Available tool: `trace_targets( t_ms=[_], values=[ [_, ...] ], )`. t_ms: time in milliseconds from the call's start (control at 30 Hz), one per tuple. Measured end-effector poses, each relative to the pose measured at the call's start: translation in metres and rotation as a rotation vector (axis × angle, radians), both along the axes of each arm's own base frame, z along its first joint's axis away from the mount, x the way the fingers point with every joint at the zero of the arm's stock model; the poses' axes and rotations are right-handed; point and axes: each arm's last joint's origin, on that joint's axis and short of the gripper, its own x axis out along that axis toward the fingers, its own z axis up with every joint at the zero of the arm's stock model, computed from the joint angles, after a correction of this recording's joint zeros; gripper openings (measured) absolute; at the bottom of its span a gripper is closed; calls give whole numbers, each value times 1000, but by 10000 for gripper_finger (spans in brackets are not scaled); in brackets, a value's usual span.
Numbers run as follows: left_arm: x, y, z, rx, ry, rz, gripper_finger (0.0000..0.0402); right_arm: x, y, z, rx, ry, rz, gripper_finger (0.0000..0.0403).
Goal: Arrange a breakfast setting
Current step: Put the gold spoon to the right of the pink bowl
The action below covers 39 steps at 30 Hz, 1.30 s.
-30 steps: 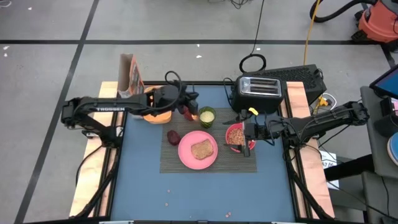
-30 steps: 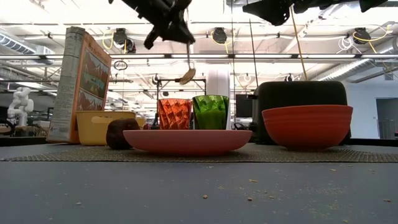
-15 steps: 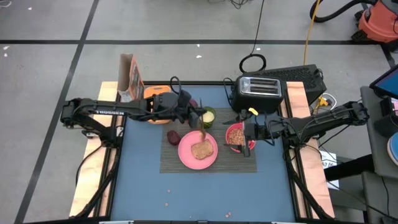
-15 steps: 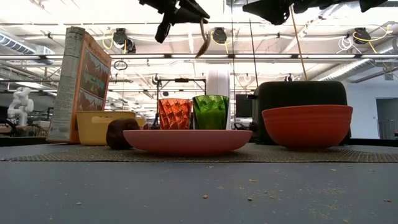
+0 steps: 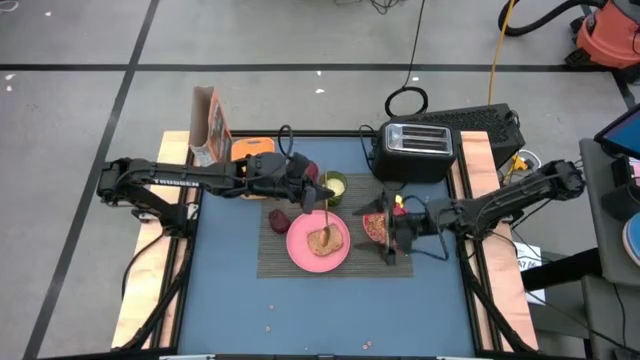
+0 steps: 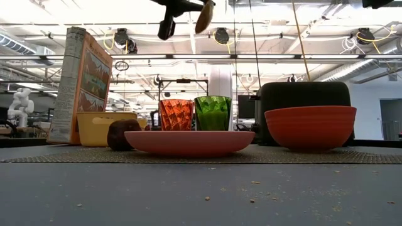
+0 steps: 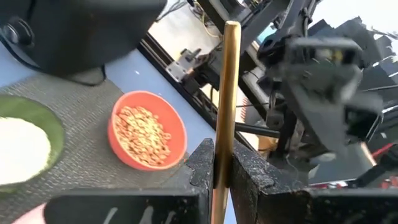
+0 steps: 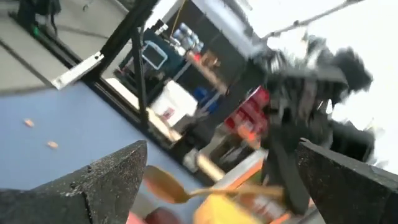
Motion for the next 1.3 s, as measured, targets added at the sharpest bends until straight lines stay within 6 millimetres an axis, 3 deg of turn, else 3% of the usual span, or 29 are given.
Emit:
trace_targets(
  t_ms=[200, 367, 700, 967, 1300],
  values=[
    [2, -2, 5, -58, -54, -41, 31, 14, 15, -12, -300, -72, -81, 393],
    [2, -2, 9, -65, -91, -57, 31, 24, 19, -24, -391, -60, -186, 393],
    [4, -2, 20, -15, -208, -69, 31, 29, 19, -27, -109, -88, -241, 393],
    [5, -1, 33, 6, -343, -71, 31, 27, 12, -26, -191, -55, -474, 393],
    [4, 1, 45, 67, -468, 21, 31, 24, 6, -8, -123, -227, -514, 393]
  ],
)
